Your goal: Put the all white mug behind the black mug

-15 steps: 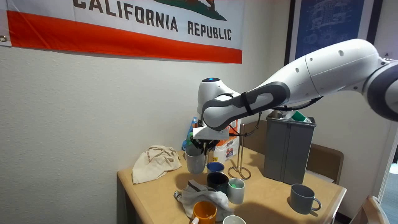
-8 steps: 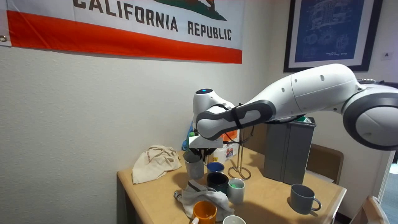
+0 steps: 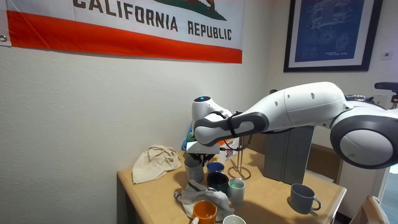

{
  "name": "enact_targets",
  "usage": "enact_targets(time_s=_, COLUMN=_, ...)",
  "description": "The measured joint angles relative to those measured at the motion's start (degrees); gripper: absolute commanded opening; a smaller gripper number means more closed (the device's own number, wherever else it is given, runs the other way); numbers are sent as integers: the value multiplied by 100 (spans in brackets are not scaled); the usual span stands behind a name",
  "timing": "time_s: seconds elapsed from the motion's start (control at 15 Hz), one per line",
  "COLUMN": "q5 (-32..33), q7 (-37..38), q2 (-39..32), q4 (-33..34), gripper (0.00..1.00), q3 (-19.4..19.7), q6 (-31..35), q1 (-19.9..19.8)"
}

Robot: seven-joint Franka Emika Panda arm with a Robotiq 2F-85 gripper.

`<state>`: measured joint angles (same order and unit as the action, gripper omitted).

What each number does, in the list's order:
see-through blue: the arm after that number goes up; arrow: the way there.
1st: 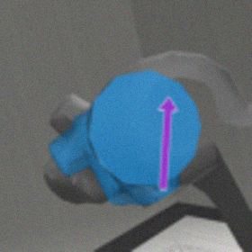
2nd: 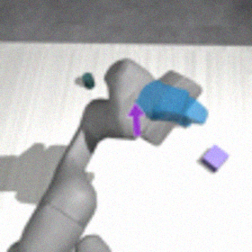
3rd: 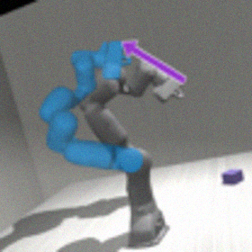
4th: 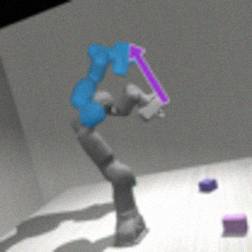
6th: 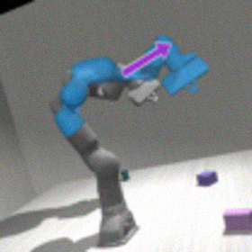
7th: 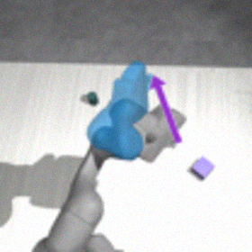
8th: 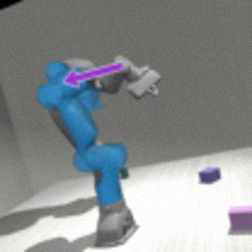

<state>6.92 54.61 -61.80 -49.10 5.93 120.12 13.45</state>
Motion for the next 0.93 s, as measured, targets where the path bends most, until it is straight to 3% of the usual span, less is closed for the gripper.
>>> enact_targets(time_s=0.53, q5=-336, q7=299, q2=-417, q4=363, gripper=3, q3=-20, q6=-17, q1=-117)
enact_targets(time_s=0.6, q5=-358, q7=335, q2=-436, q4=372, gripper=37, q3=-21, q6=-19, q1=-120)
enact_targets(time_s=0.73, q5=-384, q7=377, q2=-439, q4=385, gripper=45, q3=-21, q6=-22, q1=-123)
enact_targets(time_s=0.93, q5=-385, q7=432, q2=-438, q4=486, gripper=69, q3=-21, q6=-68, q1=-126)
